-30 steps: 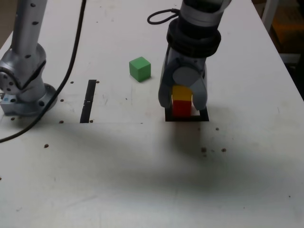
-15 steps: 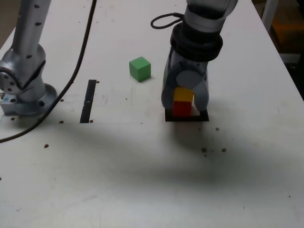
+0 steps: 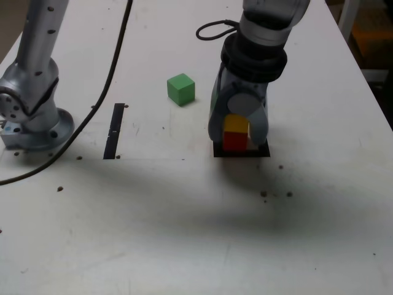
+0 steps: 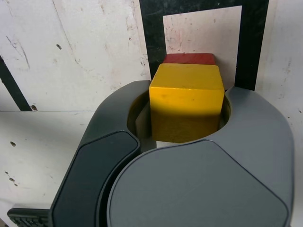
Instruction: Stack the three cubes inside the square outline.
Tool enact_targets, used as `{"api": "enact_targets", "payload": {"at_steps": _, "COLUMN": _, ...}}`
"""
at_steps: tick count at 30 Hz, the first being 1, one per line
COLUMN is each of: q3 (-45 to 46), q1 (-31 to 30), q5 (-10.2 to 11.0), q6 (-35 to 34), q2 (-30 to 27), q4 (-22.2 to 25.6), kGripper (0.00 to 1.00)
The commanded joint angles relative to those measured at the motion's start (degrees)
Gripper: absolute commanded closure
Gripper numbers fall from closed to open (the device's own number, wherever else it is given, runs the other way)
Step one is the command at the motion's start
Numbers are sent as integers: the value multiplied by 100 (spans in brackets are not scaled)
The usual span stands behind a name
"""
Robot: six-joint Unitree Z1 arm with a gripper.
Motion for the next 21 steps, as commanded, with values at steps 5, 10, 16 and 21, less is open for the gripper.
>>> {"api": "enact_targets", "payload": {"at_steps": 5, "q3": 128, "q1": 13, "q5": -160, "q6": 136, "q2": 41, "q4": -113, "kGripper": 58}}
{"api": "enact_targets", "payload": {"at_steps": 10, "q3": 205, "q1": 13, "q5": -314, "q6": 229, "q2": 35, "q4": -129, "kGripper": 37}}
{"api": "enact_targets", "payload": {"at_steps": 16, "q3": 292, "q1": 13, "q5": -414, "q6": 243, "q2": 11, "q4": -114, "kGripper": 29}}
{"api": "enact_targets", "payload": {"at_steps": 21, "q3": 246, "q1": 13, "q5": -361, "q6": 241, "q2": -40, "q4": -101, "kGripper": 26}}
